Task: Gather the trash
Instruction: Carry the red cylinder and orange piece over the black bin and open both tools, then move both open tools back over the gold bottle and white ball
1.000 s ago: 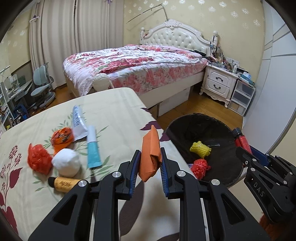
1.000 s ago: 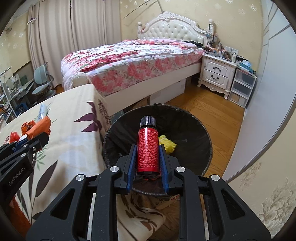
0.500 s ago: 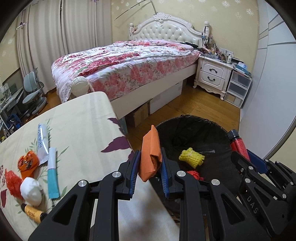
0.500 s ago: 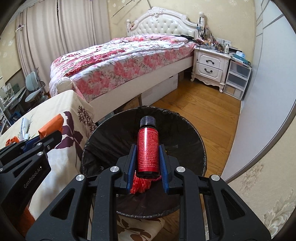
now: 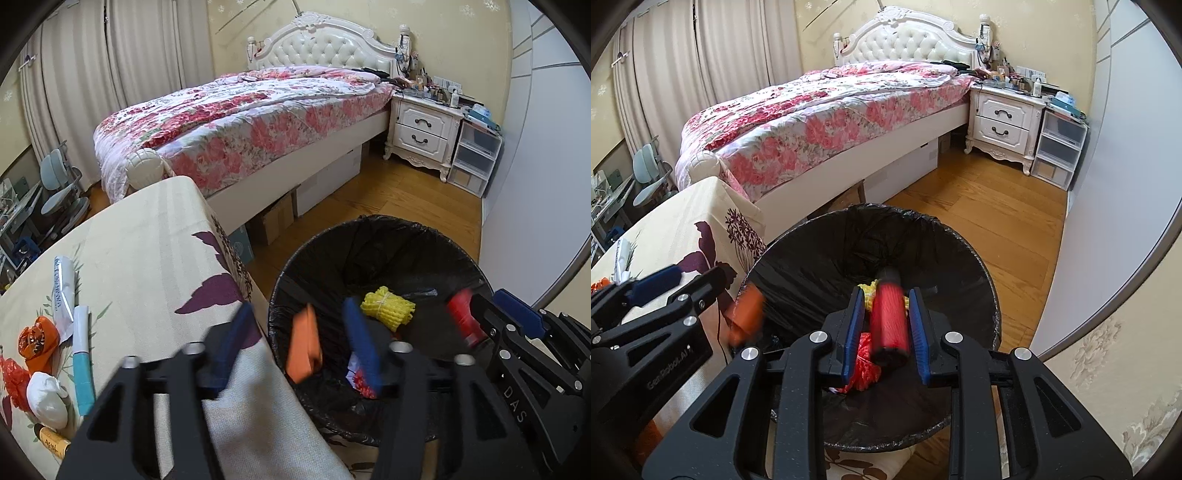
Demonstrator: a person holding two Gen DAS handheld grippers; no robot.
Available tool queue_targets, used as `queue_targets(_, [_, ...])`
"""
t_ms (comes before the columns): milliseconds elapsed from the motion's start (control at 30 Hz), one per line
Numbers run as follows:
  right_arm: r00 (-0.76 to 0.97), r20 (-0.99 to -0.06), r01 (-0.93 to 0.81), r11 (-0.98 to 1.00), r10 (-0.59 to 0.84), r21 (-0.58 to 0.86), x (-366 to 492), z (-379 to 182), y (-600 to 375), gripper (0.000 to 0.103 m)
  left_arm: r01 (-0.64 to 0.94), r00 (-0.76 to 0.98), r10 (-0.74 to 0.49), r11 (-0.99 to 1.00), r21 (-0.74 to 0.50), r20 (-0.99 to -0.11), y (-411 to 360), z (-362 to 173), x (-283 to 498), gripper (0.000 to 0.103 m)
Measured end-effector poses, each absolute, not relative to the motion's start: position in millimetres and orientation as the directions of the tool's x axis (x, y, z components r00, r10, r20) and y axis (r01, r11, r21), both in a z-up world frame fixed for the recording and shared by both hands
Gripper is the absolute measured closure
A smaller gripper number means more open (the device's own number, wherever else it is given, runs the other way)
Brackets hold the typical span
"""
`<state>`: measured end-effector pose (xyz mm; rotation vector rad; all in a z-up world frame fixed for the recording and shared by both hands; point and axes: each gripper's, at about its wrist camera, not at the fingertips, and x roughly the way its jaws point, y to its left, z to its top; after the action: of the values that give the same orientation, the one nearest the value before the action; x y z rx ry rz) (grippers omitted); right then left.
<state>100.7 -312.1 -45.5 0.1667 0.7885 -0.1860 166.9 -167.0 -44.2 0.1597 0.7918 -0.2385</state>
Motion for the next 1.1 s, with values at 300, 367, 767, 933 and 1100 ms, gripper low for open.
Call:
queue_targets(300, [0.706,-0.694,0.249,0.967,-0.137,0.062,88,-37,-309,0.046,0.211,0.739,-0.096,0.973,0.093,-0.667,-145,-23,150,0.021])
queue_targets(367, [0.711,-0.69,0.242,0.969,-0.138,0.055,84,-34,-304,0.043,0.199,0.744,-0.089,0.976,0.093,-0.663,-138,-19,144,0.021])
queue_targets(767, [0.727,-0.683,0.152,0.986,-0.064,0.069,59,-19,-260,0.037,0.062,0.74,0.004,0.995,0.073,-0.673,-64,-10,102,0.02])
queue_targets(933, [0.73,-0.683,0.091,0.993,-0.017,0.073,52,-17,-232,0.037,-0.009,0.73,0.061,0.997,0.08,-0.681,-33,-14,89,0.02])
queue_targets(1100, [0.724,-0.689,0.037,0.996,0.029,0.08,49,-16,-207,0.037,-0.053,0.71,0.095,0.995,0.082,-0.697,-7,-23,80,0.02])
